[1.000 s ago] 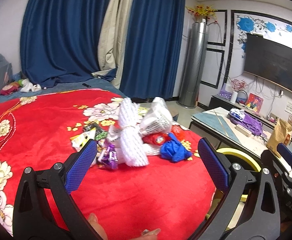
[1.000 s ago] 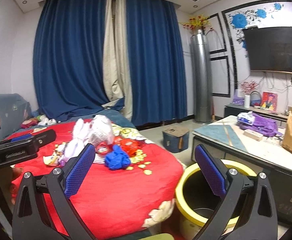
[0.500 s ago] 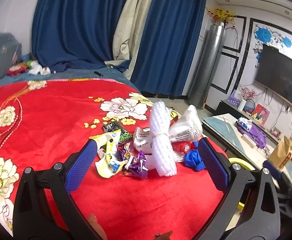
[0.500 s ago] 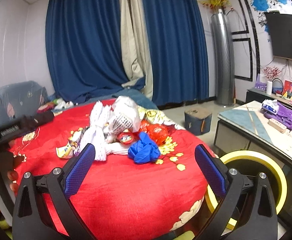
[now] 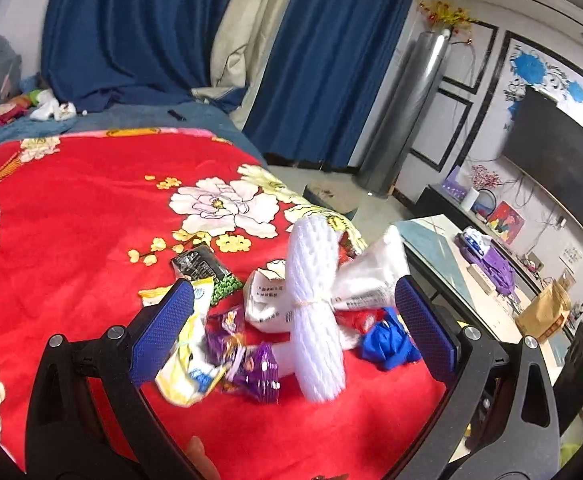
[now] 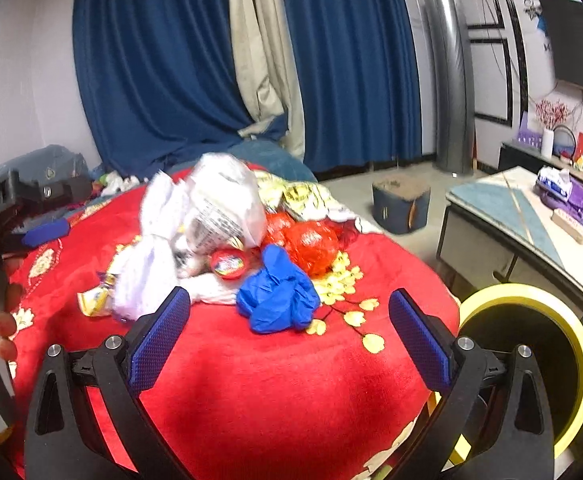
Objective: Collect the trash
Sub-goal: 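Grasp the white foam net with the left tool while the right tool grasps the blue glove, then carry the foam net and blue glove over the yellow bin and release both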
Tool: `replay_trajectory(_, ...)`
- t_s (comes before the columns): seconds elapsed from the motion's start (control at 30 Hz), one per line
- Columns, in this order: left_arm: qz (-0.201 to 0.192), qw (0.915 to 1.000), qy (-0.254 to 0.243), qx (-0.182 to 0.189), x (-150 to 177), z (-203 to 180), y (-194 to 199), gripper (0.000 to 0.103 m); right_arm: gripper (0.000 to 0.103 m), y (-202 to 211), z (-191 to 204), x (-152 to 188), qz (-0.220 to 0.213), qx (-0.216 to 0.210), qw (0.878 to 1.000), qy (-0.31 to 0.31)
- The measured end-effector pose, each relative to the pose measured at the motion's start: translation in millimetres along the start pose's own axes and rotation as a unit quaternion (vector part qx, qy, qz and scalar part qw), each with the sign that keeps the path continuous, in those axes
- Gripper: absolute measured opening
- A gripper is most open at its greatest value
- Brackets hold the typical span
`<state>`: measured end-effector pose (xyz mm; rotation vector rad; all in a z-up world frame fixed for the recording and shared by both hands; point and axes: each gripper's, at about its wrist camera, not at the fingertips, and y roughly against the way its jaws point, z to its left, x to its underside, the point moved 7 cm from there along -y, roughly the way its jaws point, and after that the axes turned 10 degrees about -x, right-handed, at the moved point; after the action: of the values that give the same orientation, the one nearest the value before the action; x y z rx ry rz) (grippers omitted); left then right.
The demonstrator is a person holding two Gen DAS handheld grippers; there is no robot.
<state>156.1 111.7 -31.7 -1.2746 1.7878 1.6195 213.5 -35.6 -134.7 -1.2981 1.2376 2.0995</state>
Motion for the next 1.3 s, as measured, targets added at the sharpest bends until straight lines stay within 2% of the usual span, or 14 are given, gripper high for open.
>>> replay_trajectory(0.13,0.034,0.9992,0.017,0.011,-8,-1,-27,0.092,0.096,-18,-6,4,0.025,-0.001,1.000,-0.002)
replay_trajectory(0.2,0.046,0.9983,0.030,0.021,-11,-2,-38,0.092,0.091,-28,-10,6,0.036,-0.003,0.999,-0.012)
replay_trajectory(0.53,0.096,0.9929,0.054,0.045,-11,-10,-72,0.073,0.071,-72,-21,14,0.088,-0.023,0.995,-0.045)
replay_trajectory(0.67,0.109,0.9906,0.064,0.052,-8,-9,-81,0.072,0.050,-80,-23,20,0.105,-0.035,0.992,-0.054)
replay_trajectory(0.73,0.113,0.9897,0.069,0.054,-6,-7,-83,0.057,0.042,-79,-22,21,0.102,-0.043,0.992,-0.057)
replay_trajectory(0.77,0.113,0.9893,0.074,0.056,-5,-6,-84,0.054,0.037,-78,-21,23,0.102,-0.044,0.992,-0.052)
replay_trajectory(0.83,0.111,0.9895,0.074,0.056,-4,-5,-84,0.030,0.033,-75,-20,24,0.103,-0.044,0.993,-0.048)
replay_trajectory(0.93,0.106,0.9899,0.072,0.060,-2,-4,-82,0.020,0.028,-67,-22,26,0.100,-0.048,0.992,-0.051)
replay_trajectory(1.1,0.078,0.9915,0.079,0.068,-3,0,-64,0.015,0.021,-58,-25,28,0.093,-0.049,0.993,-0.044)
replay_trajectory(1.3,0.032,0.9926,0.093,0.072,-12,3,-32,0.013,0.019,-40,-22,28,0.080,-0.058,0.994,-0.040)
